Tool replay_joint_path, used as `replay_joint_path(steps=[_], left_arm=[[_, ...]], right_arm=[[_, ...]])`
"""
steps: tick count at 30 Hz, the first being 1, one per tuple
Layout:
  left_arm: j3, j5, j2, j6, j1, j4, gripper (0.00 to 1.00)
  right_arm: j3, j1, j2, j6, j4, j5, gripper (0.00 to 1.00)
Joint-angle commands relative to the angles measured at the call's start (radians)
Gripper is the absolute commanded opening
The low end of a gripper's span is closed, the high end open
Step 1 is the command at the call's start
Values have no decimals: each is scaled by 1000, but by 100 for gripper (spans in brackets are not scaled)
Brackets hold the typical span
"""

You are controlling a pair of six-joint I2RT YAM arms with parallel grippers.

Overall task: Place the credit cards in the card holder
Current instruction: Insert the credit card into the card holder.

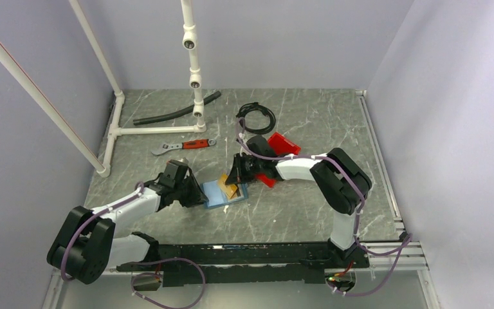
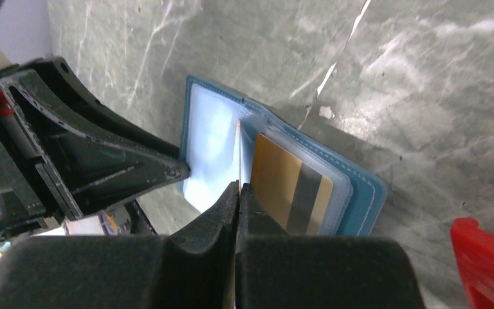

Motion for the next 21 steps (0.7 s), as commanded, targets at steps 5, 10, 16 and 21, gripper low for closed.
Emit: replay_joint_path(steps=[5,10,16,21], left_arm=[[-41,24,-6,-23,0,0,28],[-46,30,-13,-28,0,10,27],[-56,34,-4,-32,2,24,26],[-58,30,-7,-32,0,24,26]], right_arm=[[-26,30,20,106,190,123,0],[-72,51,24,134,275,158,0],[-119,65,43,153,356,161,0],[-146,97,13,132,311,246,16]])
